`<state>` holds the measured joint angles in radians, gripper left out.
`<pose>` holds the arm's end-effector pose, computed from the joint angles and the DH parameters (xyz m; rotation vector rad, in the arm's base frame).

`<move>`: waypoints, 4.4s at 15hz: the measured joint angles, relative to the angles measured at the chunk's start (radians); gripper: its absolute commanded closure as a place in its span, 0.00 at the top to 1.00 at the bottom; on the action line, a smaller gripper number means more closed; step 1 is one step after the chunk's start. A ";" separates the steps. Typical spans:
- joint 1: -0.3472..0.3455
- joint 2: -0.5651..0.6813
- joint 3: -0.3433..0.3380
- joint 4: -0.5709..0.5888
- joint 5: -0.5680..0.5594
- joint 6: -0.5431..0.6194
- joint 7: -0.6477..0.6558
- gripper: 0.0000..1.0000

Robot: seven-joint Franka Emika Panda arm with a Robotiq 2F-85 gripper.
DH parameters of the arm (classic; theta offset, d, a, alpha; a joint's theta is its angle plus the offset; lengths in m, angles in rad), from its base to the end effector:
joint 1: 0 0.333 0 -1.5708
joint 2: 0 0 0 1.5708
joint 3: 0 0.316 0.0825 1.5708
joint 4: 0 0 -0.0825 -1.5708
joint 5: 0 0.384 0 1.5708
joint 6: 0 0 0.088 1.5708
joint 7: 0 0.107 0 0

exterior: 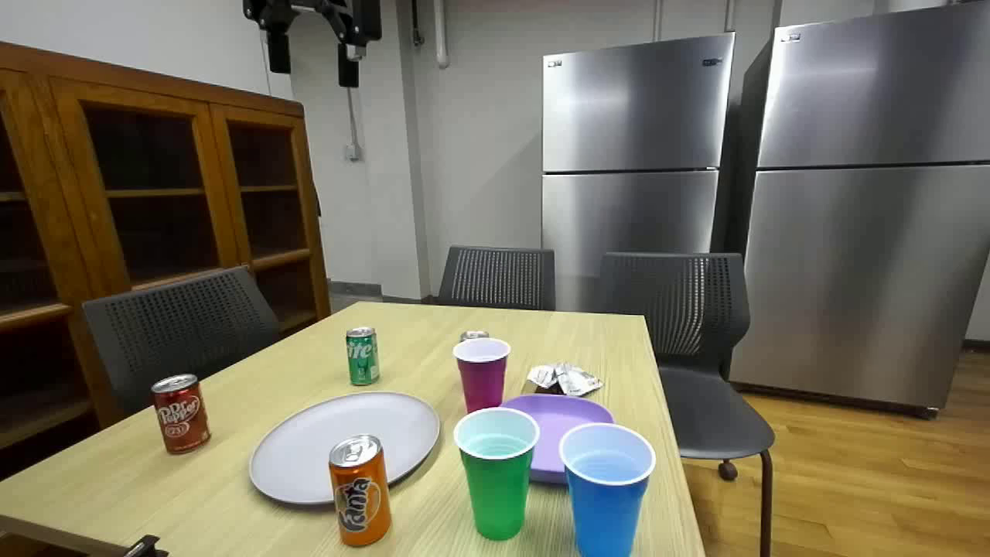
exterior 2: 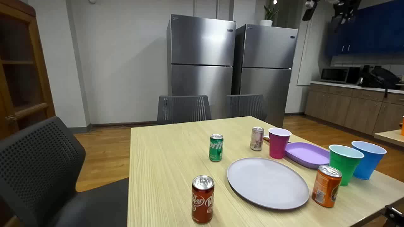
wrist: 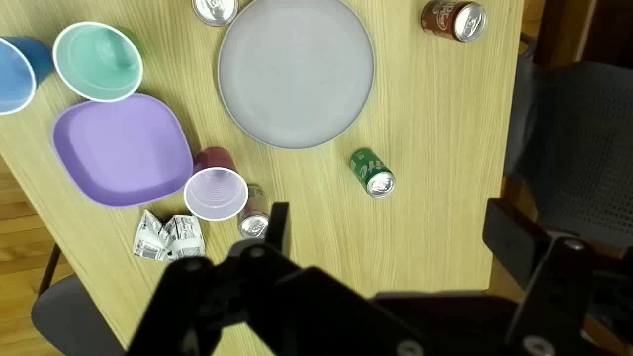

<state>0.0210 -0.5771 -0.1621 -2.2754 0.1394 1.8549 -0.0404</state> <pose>0.3894 -0.0563 0.5822 -2.9150 0.1613 -0.2439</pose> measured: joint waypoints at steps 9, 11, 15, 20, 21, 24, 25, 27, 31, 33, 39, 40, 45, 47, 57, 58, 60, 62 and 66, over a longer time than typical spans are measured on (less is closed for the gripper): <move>0.000 0.000 0.000 0.000 0.000 0.001 0.000 1.00; 0.000 0.000 0.000 0.000 0.000 0.001 0.000 1.00; -0.002 0.000 0.001 -0.001 0.000 0.004 0.000 1.00; -0.004 0.011 0.008 -0.005 0.000 0.045 0.000 1.00; -0.004 0.020 0.010 -0.005 0.000 0.056 0.000 1.00; -0.004 0.059 0.015 -0.004 0.000 0.096 0.000 1.00; -0.004 0.077 0.017 -0.003 0.000 0.111 0.000 1.00; -0.004 0.113 0.019 0.003 0.000 0.138 0.000 1.00; -0.004 0.194 0.018 0.026 0.000 0.172 0.000 1.00; -0.005 0.239 0.018 0.044 0.000 0.184 -0.001 1.00; -0.019 0.370 0.017 0.113 0.000 0.219 -0.003 1.00; -0.023 0.392 0.017 0.126 0.000 0.222 -0.007 1.00; -0.038 0.505 0.017 0.197 0.000 0.236 -0.028 1.00; -0.043 0.555 0.017 0.226 0.000 0.244 -0.034 1.00; -0.055 0.794 0.023 0.360 -0.004 0.351 -0.037 1.00; -0.055 0.817 0.024 0.375 -0.006 0.362 -0.036 1.00; -0.055 0.865 0.027 0.405 -0.011 0.384 -0.031 1.00; -0.055 0.913 0.030 0.434 -0.022 0.403 -0.020 1.00; -0.055 1.013 0.033 0.494 -0.062 0.424 0.025 1.00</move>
<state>-0.0338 0.4356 -0.1290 -1.7813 0.0774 2.2785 -0.0155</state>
